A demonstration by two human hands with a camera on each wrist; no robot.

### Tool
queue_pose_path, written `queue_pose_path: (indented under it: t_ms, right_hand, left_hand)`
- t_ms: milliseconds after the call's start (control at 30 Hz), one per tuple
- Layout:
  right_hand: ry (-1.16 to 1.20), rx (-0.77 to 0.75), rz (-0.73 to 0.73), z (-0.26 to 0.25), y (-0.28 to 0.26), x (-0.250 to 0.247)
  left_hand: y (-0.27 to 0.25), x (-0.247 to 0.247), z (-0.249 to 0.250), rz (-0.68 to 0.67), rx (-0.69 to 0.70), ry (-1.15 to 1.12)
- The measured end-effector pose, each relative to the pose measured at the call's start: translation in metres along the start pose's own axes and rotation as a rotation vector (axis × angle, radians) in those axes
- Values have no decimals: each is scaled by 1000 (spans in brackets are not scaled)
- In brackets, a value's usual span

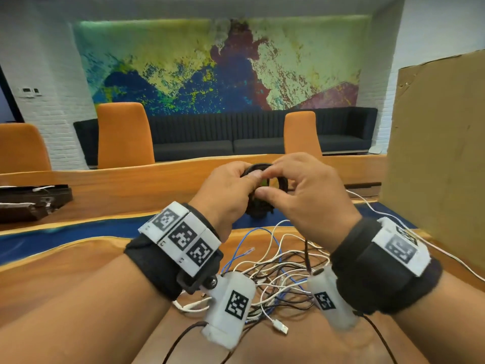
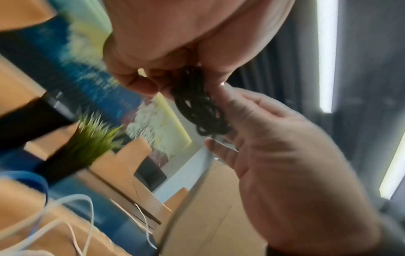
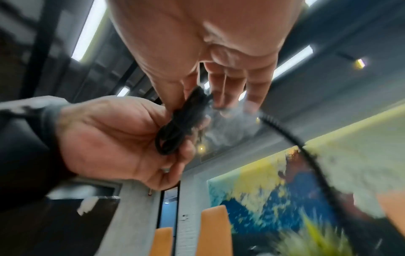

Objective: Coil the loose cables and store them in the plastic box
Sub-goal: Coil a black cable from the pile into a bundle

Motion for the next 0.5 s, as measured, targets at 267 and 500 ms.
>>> queue_pose_path:
  t_ms: [267, 500]
  right_hand:
    - [-64, -114, -16, 4, -6, 12]
    - [1060, 878, -151, 34, -10, 24]
  left_hand:
    - [-4, 5, -3, -71, -11, -235]
    - [-4, -1, 9, -112, 285, 286]
Point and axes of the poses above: each hand's wrist, its own y-axis towards the middle knuckle, its own x-axis out of the palm, z = x × y, the point moved 7 cm from there along y, towards the middle knuckle, and after that the axes turned 11 degrees about y, right-handed, at the moved point
